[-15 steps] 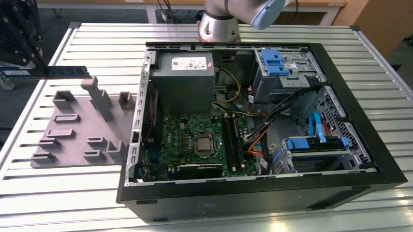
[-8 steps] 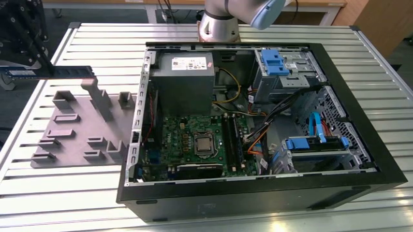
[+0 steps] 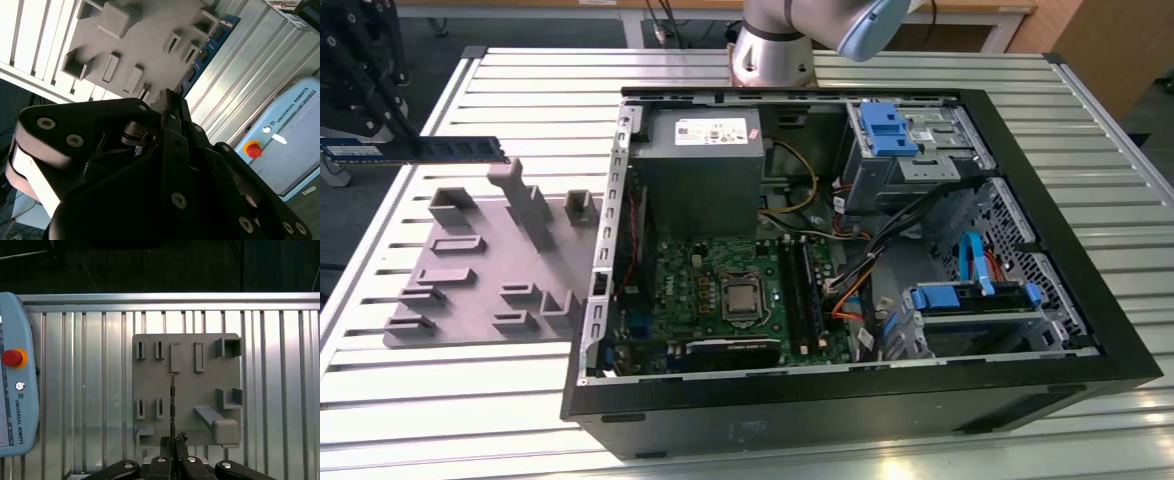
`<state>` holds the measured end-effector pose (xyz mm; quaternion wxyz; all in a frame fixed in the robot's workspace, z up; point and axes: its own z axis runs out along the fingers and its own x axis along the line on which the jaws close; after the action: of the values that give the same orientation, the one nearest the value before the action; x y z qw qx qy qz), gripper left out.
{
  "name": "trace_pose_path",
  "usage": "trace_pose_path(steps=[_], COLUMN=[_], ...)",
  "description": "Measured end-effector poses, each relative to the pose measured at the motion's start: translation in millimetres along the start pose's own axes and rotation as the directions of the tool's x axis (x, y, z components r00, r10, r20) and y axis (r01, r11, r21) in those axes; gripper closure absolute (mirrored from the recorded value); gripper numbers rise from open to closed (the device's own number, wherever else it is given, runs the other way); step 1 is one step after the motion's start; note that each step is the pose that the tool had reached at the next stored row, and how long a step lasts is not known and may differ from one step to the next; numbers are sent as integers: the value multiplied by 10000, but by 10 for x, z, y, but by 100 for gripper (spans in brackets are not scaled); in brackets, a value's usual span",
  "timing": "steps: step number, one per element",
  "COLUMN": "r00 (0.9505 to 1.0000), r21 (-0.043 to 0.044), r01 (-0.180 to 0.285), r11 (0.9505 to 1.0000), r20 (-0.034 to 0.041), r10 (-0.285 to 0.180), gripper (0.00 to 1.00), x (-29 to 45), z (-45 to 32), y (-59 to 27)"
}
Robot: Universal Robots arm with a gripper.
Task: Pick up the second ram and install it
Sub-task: 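Pick up the second ram and move it above second insertion slot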
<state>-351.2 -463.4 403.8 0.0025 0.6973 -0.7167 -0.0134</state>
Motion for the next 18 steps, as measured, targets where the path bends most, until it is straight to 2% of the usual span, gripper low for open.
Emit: trace_pose_path(steps=[18], r00=[10000], r21=[1], r01=[0], r11=[10000], r20=[0], r10=[0], gripper=[86], x=[-2], z=[-1], y=[-69])
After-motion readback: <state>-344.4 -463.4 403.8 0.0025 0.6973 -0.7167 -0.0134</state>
